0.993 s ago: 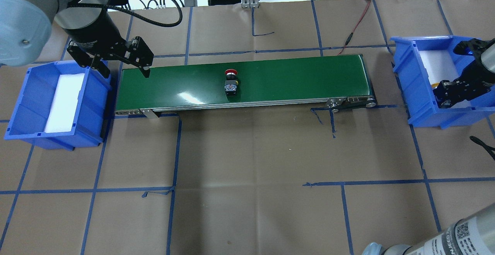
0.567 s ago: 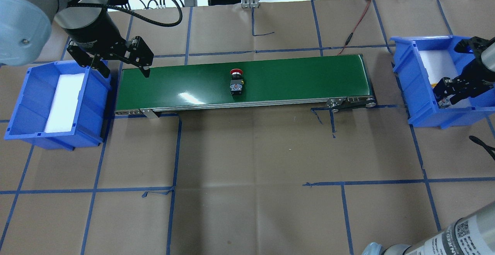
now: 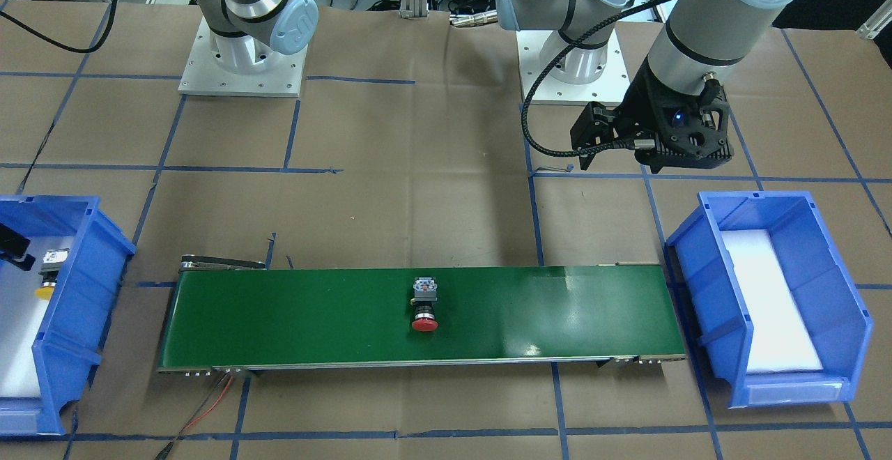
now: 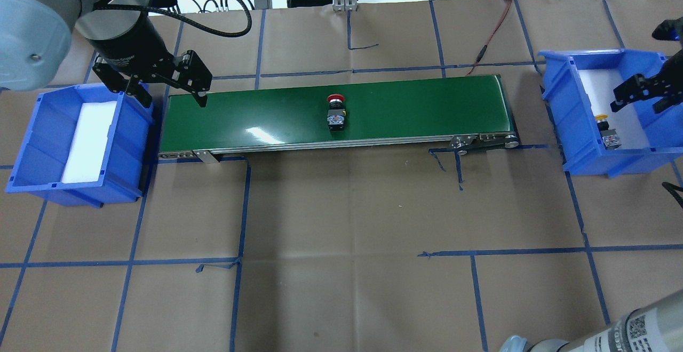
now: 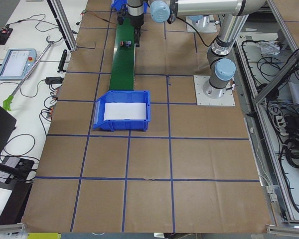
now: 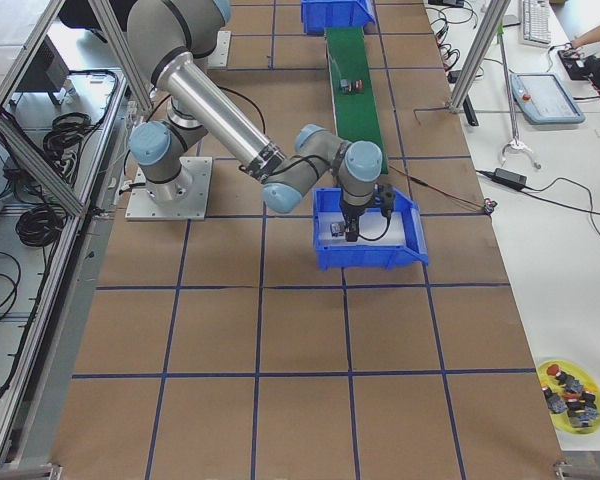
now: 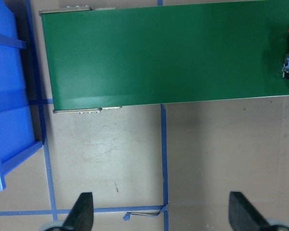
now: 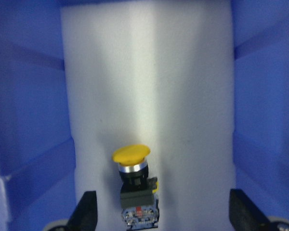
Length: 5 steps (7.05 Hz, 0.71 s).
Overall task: Transport two buttons from left to right
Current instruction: 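Release the yellow button and raise the right gripper toward the conveyor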
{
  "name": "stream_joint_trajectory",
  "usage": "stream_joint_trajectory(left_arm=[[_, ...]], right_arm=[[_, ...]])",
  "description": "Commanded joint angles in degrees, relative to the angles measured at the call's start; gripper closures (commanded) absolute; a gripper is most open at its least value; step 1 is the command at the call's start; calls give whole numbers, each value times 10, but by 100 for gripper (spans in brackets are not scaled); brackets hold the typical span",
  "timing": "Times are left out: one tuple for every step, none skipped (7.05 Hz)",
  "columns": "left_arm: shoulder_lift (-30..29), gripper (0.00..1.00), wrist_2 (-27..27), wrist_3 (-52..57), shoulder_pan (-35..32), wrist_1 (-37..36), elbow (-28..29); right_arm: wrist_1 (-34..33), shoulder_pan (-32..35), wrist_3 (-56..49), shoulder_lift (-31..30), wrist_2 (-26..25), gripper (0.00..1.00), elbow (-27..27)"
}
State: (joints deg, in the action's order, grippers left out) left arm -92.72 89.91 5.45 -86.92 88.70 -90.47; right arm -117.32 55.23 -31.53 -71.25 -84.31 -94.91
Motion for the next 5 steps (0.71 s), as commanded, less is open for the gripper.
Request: stream_joint_trajectory(left_arm=[[0,0,0,0,0,0,0],[0,0,0,0,0,0,0],[0,0,0,0,0,0,0],[-1,0,0,0,0,0,0],[0,0,0,0,0,0,0]], right_arm=[[36,40,26,-16,10,1,98],[91,73,73,-16,8,0,143],[150,112,113,-16,3,0,174],[161,164,152,-19,-8,0,187],[155,233,191,-17,-57,0,188]])
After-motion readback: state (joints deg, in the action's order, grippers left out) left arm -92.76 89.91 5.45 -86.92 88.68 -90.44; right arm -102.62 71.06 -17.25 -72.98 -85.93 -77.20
